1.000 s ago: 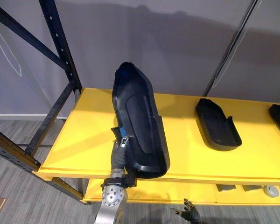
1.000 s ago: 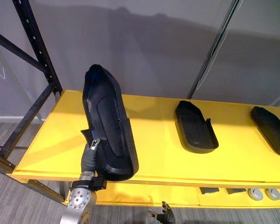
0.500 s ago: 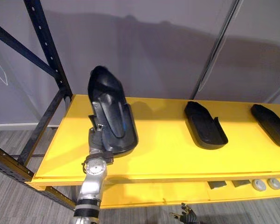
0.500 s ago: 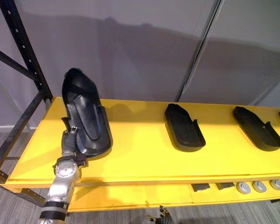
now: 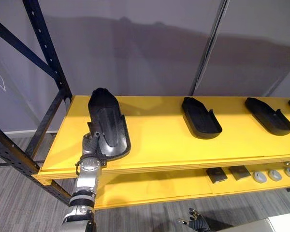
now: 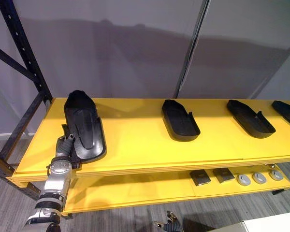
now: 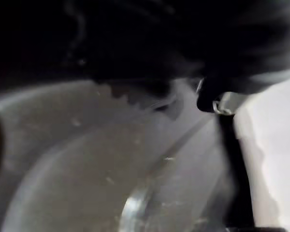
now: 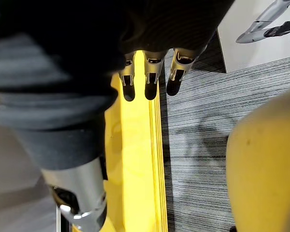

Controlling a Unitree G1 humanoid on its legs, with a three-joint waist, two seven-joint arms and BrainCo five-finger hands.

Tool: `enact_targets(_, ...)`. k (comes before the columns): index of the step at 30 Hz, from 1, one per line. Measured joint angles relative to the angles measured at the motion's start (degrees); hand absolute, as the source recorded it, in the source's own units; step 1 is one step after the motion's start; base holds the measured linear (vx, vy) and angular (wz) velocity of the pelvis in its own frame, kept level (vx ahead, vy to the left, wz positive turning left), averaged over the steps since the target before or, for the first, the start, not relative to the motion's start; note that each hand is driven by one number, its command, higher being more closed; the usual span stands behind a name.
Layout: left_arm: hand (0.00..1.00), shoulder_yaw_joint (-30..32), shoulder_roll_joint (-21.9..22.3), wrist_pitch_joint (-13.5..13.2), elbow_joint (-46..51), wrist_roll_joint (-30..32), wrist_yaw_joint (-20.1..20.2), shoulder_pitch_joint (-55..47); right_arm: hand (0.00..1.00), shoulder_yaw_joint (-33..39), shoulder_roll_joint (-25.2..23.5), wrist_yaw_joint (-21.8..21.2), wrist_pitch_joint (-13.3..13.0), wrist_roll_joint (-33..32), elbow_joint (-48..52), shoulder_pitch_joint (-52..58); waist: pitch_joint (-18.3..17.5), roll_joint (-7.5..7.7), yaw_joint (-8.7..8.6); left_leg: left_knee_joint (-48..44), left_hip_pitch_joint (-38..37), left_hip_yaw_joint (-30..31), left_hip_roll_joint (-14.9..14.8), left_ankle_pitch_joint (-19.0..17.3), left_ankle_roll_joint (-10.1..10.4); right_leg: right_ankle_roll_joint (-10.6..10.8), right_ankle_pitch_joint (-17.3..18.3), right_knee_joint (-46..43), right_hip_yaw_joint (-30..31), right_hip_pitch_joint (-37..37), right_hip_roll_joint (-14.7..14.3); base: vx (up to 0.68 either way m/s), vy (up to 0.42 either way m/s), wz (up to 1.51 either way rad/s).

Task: Walk over and take plastic housings, then place them on the shelf

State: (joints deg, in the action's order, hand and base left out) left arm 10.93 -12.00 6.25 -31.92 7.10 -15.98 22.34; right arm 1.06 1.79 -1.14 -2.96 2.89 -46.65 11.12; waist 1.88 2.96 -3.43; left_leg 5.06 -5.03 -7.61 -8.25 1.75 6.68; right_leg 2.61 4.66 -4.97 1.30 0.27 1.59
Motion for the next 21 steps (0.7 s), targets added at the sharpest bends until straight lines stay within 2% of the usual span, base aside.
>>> enact_targets(8, 0.00, 0.97, -1.38, 0.12, -0.85, 0.06, -0.05, 4.56, 0.00, 0.03, 0.07, -0.15, -0.02, -0.01, -0.74, -0.91, 0.16, 0.43, -0.79, -0.69, -0.15, 0.03, 0.29, -0.05, -0.65, -0.37, -1.31, 1.13, 0.34, 1.48, 0.09, 0.12, 0.015, 0.00)
enact_targets(16, 0.00, -0.22, -1.60, -0.47, -0.52, -0.17, -0.30, 5.00, 0.00, -0.01, 0.53, -0.17, -0.06, 0.00, -1.74, -1.60, 0.36, 0.21, -1.16, -4.50, -0.20, -0.11, 0.66, -3.25, -1.42, -0.39, -1.30, 1.08, 1.11, 2.76, 0.81, 0.01, 0.034, -0.05)
enact_targets(18, 0.00, -0.60, -1.58, -0.59, 1.46, -0.17, -0.56, 4.74, 0.00, -0.01, 0.58, -0.18, -0.07, 0.00, -1.69, -1.64, 0.66, 0.25, -1.06, -4.59, -0.18, -0.08, 0.87, -3.31, -1.50, -0.40, -1.27, 1.09, 1.10, 2.75, 1.03, -0.08, 0.022, -0.03)
enact_targets(21, 0.00, -1.35, -0.90, -1.30, 10.14, -0.07, -2.32, 1.85, 0.00, -0.01, 0.65, -0.17, -0.11, -0.02, -1.62, -1.83, 1.35, 0.14, -0.87, -4.67, -0.22, -0.09, 1.20, -3.27, -1.55, -0.21, -1.08, 1.11, 1.13, 2.73, 1.34, -0.11, 0.012, -0.04)
